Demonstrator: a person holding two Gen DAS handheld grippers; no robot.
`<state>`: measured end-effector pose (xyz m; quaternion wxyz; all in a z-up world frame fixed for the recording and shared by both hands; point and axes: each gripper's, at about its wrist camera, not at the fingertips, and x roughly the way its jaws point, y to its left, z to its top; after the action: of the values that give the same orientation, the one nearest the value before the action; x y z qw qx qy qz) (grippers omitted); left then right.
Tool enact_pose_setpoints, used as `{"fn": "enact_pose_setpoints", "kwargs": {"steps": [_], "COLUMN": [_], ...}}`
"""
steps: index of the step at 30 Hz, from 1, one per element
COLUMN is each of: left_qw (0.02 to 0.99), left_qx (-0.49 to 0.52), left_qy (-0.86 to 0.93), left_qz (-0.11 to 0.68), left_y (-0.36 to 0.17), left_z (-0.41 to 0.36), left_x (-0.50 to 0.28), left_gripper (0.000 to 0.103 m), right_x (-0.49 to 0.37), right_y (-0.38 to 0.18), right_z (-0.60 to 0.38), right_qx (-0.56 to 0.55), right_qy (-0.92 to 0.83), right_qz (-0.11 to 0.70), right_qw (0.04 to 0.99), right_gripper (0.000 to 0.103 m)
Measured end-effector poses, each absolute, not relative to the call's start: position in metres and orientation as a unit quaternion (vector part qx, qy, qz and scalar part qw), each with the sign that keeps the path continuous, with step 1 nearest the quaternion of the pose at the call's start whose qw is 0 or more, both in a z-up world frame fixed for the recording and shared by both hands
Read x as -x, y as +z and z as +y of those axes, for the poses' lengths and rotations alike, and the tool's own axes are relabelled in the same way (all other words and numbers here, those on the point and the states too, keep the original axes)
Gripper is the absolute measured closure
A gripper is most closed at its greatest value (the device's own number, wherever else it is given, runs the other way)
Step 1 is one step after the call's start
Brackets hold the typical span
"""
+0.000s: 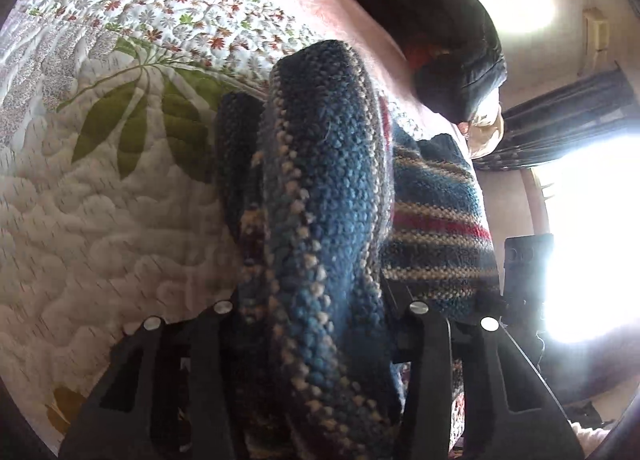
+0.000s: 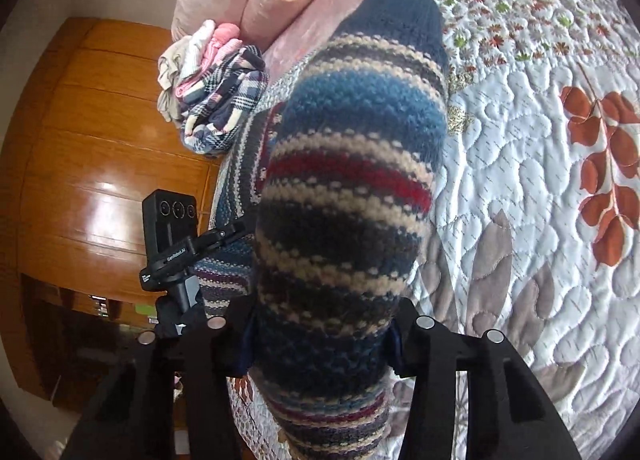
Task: Fold small clothes
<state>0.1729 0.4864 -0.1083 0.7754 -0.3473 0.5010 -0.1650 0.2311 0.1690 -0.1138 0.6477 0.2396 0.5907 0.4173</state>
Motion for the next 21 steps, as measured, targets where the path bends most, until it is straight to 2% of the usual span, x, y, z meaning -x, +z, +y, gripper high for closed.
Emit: {"fn": "enact_pose_setpoints", "kwargs": {"steps": [12, 17, 21], "left_qw": [0.780, 0.777, 0.770], "left_qx": [0.320, 0.304, 0.303], "left_qy": [-0.224, -0.222, -0.194], "left_qz": [0.489, 0.505, 0.527], "left_y": [-0.072, -0.080, -0.106], "left_z": [0.348, 0.301, 0.283], "left_x": [-0.087, -0.046, -0.027], "left_gripper": [0.062, 0.062, 0.061], "right_x": [-0.139, -0.099, -0.085], "right_y": [-0.074, -0.084, -0.112], "right_z": [0.047, 0.009, -0.001], "right_qx": [-0.220, -0.218, -0.224], "right_qy": [0.413, 0.401, 0.377], "right_qz": [0.585, 0.600, 0.623], "right_qw": [0.662, 0.656, 0.648], "right_gripper": [0.054, 0.054, 0.053]}}
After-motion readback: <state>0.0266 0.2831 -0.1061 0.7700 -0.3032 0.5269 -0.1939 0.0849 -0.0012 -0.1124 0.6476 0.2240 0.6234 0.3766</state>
